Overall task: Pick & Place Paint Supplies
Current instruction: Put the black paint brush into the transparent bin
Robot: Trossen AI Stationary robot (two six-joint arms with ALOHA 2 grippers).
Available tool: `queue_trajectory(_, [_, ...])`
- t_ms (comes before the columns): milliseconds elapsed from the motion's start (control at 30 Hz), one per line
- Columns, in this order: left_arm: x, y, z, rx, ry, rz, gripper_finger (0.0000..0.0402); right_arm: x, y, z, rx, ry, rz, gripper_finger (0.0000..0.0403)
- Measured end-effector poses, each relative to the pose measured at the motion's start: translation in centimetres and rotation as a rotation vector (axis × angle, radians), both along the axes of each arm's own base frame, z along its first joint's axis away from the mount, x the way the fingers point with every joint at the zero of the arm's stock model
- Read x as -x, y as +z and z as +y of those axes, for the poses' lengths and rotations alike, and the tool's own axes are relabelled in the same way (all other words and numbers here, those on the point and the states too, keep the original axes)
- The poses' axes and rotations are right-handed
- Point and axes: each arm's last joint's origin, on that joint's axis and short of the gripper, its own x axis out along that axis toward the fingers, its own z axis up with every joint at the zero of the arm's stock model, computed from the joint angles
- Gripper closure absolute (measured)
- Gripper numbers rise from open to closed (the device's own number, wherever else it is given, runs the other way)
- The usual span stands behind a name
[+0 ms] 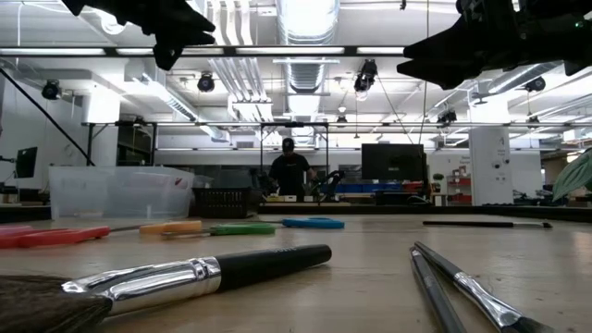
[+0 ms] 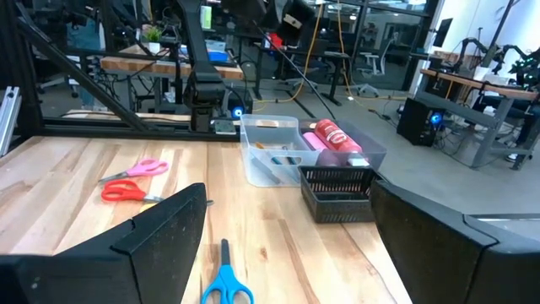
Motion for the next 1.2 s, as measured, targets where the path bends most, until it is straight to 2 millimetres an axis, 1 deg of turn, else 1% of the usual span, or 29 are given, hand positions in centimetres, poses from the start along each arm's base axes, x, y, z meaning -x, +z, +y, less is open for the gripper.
queue_trajectory(100, [-1.0,-0.7,-1.1,0.013,-0.032,0.033,0.0300,0.0,0.0,0.0,0.000,0.000,0.000,0.0072])
queue_trajectory(233, [-2.5,-1.4,-3.3,0.015,0.020,0.060,0.0300,0.0,0.0,0.0,0.000,0.000,0.001,0.0072])
queue_trajectory(467, [-4.3,-2.4,-8.0,0.014,0.038,0.074,0.0300,0.0,0.0,0.0,0.000,0.000,0.001,0.0072])
queue_trajectory(600, [-5.1,-3.6,-10.8,0.030,0.056,0.097,0.0295,0.0,0.0,0.0,0.000,0.000,0.002,0.0072])
queue_trajectory(733, [-6.1,-5.2,-13.5,0.065,0.063,0.128,0.0262,0.0,0.0,0.0,0.000,0.000,0.003,0.0072])
queue_trajectory(867, [-7.1,-6.4,-15.8,0.117,0.019,0.104,0.0216,0.0,0.0,0.0,0.000,0.000,0.004,0.0072])
queue_trajectory(967, [-7.7,-7.1,-17.4,0.149,-0.014,0.091,0.0190,0.0,0.0,0.0,0.000,0.000,0.004,0.0072])
queue_trajectory(1067, [-7.9,-8.2,-18.7,0.158,-0.038,0.115,0.0178,0.0,0.0,0.0,0.000,0.000,0.004,0.0072])
queue_trajectory(1200, [-8.1,-9.5,-20.2,0.204,-0.052,0.130,0.0176,0.0,-0.1,0.0,0.000,0.000,0.004,0.0072])
